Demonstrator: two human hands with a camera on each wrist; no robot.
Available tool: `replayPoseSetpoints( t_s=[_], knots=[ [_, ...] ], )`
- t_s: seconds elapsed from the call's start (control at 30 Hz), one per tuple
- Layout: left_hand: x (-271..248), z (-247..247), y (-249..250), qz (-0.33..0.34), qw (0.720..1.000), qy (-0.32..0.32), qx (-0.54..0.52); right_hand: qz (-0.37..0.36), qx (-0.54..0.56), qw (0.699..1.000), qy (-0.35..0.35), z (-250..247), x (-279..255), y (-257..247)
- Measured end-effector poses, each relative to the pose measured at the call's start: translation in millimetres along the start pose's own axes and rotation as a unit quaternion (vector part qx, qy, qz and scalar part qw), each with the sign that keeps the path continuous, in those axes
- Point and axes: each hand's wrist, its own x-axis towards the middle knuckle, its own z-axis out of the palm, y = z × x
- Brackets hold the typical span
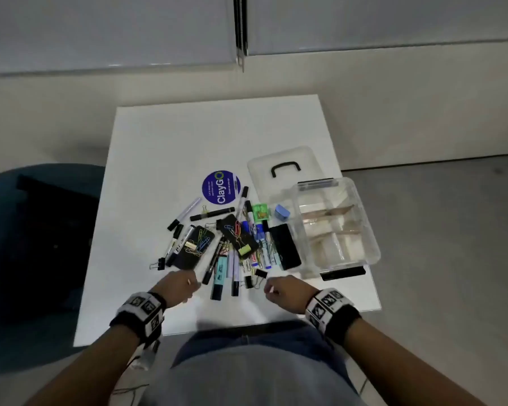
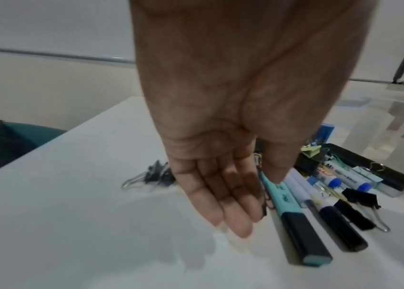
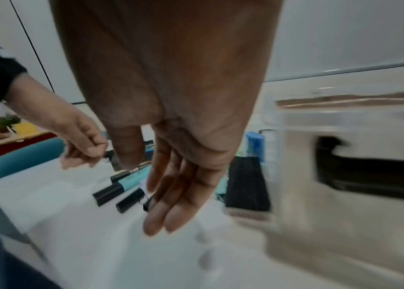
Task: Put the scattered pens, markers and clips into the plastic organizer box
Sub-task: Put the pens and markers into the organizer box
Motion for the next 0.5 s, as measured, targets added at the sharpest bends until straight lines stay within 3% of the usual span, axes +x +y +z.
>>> replayPoseSetpoints(
  t_s=[0.13,0.2,0.33,0.5],
  knots=[
    [25.1,0.8,37.3,0.03,0.976,0.088,0.197,0.04,-0.027,0.989,0.143,-11.8,46.2,-30.6],
    [36.1,11.7,46.5,0.043,0.963,0.108,0.244,0.082,-0.015,0.977,0.194,-14.2,65.2,-36.5],
    [52.3,24.4,53.1,0.002,0.972,0.111,0.208,0.149,-0.021,0.963,0.224,-13.1,90.5,-35.8],
    [61.2,35.3,55.8,-0.017,0.989,0.087,0.118,0.164,0.046,0.959,0.226,-11.1,97.7,-27.1]
  ],
)
